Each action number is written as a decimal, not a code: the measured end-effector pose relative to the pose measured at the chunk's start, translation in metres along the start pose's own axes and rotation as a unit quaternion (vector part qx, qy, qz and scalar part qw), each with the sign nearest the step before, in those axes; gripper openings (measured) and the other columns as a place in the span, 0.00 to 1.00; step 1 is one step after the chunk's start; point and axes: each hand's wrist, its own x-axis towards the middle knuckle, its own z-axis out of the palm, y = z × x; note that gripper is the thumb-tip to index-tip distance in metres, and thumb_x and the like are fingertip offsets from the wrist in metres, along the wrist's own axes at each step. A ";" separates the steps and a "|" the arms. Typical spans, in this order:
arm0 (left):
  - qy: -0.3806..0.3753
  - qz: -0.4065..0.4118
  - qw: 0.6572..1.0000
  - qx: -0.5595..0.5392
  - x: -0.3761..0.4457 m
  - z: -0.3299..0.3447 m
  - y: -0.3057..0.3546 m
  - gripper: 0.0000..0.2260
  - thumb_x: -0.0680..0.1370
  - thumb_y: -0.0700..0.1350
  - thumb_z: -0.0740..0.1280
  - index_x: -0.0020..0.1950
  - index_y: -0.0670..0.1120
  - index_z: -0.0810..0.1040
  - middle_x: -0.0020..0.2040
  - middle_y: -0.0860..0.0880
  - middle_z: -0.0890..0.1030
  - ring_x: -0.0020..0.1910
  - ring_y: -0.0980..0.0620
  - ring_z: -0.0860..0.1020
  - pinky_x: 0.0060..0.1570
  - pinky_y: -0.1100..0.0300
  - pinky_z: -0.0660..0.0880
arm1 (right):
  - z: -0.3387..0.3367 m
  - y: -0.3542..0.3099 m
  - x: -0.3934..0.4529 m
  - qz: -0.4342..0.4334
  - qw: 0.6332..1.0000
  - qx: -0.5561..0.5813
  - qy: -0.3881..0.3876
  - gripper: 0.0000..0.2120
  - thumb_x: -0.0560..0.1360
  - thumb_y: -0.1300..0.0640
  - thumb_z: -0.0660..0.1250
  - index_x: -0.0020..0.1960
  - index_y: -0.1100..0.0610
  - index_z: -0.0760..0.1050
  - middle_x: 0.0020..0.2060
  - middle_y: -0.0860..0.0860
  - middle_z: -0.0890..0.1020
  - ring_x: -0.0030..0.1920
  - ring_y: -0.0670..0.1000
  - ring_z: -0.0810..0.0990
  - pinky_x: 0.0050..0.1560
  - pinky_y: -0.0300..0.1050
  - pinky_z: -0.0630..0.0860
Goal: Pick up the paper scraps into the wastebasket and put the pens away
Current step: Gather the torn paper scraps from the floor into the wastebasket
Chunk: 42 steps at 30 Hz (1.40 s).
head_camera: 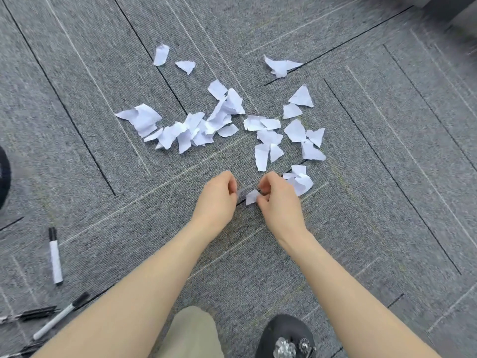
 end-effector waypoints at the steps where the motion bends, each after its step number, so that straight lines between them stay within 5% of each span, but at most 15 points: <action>1: -0.004 0.000 1.000 0.002 0.003 -0.004 0.001 0.02 0.77 0.36 0.63 0.44 0.41 0.73 0.38 0.48 0.76 0.35 0.49 0.70 0.32 0.57 0.66 | 0.000 0.000 -0.001 0.010 1.000 0.014 0.001 0.08 0.73 0.64 0.63 0.46 0.53 0.68 0.40 0.47 0.76 0.39 0.51 0.75 0.40 0.47 0.72; 5: -0.013 -0.001 1.000 -0.017 0.010 -0.013 0.011 0.03 0.76 0.36 0.63 0.44 0.43 0.72 0.36 0.51 0.75 0.33 0.53 0.70 0.32 0.61 0.67 | -0.020 0.003 -0.006 0.049 0.987 0.151 0.038 0.08 0.73 0.62 0.67 0.47 0.51 0.72 0.39 0.43 0.77 0.38 0.43 0.76 0.38 0.31 0.72; 8: -0.027 0.003 0.999 -0.030 0.019 -0.015 0.028 0.03 0.77 0.38 0.64 0.45 0.44 0.72 0.36 0.53 0.73 0.34 0.54 0.70 0.34 0.61 0.68 | -0.053 0.015 0.001 0.077 0.964 0.231 0.105 0.09 0.72 0.60 0.70 0.50 0.53 0.74 0.41 0.46 0.79 0.40 0.44 0.77 0.42 0.34 0.74; 12: -0.060 0.010 0.997 -0.041 0.040 -0.005 0.058 0.03 0.76 0.39 0.67 0.45 0.44 0.73 0.37 0.51 0.74 0.36 0.50 0.72 0.38 0.57 0.71 | -0.064 0.040 0.018 0.100 0.985 0.133 0.047 0.14 0.72 0.59 0.70 0.56 0.54 0.73 0.42 0.51 0.79 0.40 0.48 0.78 0.40 0.40 0.74; 18: -0.064 0.047 0.995 0.067 0.060 0.016 0.077 0.05 0.75 0.35 0.63 0.43 0.43 0.70 0.46 0.43 0.77 0.44 0.45 0.74 0.40 0.58 0.66 | -0.058 0.055 0.030 0.074 0.996 -0.040 0.037 0.25 0.68 0.55 0.72 0.63 0.51 0.70 0.59 0.52 0.69 0.59 0.54 0.70 0.62 0.54 0.68; 20: -0.044 0.061 0.990 0.121 0.062 0.022 0.075 0.04 0.75 0.34 0.63 0.47 0.42 0.70 0.53 0.40 0.76 0.50 0.40 0.75 0.43 0.55 0.68 | -0.061 0.054 0.033 0.069 0.996 -0.047 0.018 0.22 0.68 0.55 0.72 0.60 0.51 0.71 0.58 0.51 0.69 0.58 0.54 0.71 0.60 0.54 0.69; 24: 0.054 0.096 0.955 0.276 0.066 0.030 0.074 0.20 0.74 0.39 0.68 0.62 0.44 0.65 0.64 0.41 0.68 0.60 0.40 0.69 0.53 0.49 0.70 | -0.062 0.047 0.037 0.028 0.997 -0.071 -0.027 0.11 0.71 0.58 0.67 0.52 0.51 0.72 0.51 0.50 0.76 0.51 0.54 0.76 0.52 0.52 0.74; 28: 0.006 0.035 0.959 0.280 0.073 0.026 0.076 0.31 0.72 0.45 0.72 0.69 0.43 0.59 0.71 0.39 0.61 0.67 0.39 0.64 0.59 0.46 0.69 | -0.063 0.045 0.036 0.048 0.997 -0.062 -0.030 0.10 0.72 0.60 0.63 0.53 0.53 0.73 0.45 0.49 0.77 0.46 0.54 0.75 0.45 0.48 0.71; 31: -0.008 0.046 0.957 0.286 0.076 0.026 0.079 0.28 0.72 0.44 0.72 0.66 0.41 0.62 0.67 0.40 0.66 0.65 0.40 0.66 0.59 0.47 0.70 | -0.062 0.051 0.032 0.049 0.997 -0.053 -0.027 0.01 0.72 0.58 0.64 0.42 0.56 0.73 0.40 0.50 0.76 0.41 0.55 0.74 0.40 0.47 0.69; 33: -0.022 0.059 0.963 0.263 0.077 0.028 0.078 0.22 0.73 0.42 0.70 0.63 0.41 0.66 0.63 0.40 0.71 0.62 0.39 0.69 0.57 0.47 0.70 | -0.060 0.054 0.029 0.046 0.998 -0.036 -0.024 0.06 0.72 0.57 0.65 0.38 0.58 0.73 0.39 0.53 0.78 0.41 0.56 0.76 0.40 0.48 0.71; 40: -0.033 0.054 0.983 0.173 0.073 0.028 0.068 0.02 0.74 0.37 0.64 0.42 0.42 0.72 0.42 0.45 0.74 0.41 0.43 0.72 0.37 0.55 0.65 | -0.065 0.057 0.029 0.022 0.999 -0.024 0.033 0.05 0.73 0.54 0.68 0.43 0.55 0.79 0.49 0.49 0.77 0.52 0.53 0.73 0.52 0.49 0.70; 42: -0.028 0.056 0.984 0.168 0.070 0.028 0.066 0.13 0.74 0.37 0.63 0.32 0.46 0.64 0.35 0.48 0.70 0.36 0.45 0.69 0.35 0.56 0.64 | -0.064 0.055 0.033 -0.021 0.996 -0.079 0.027 0.05 0.73 0.53 0.68 0.45 0.54 0.79 0.54 0.47 0.76 0.57 0.53 0.70 0.55 0.48 0.65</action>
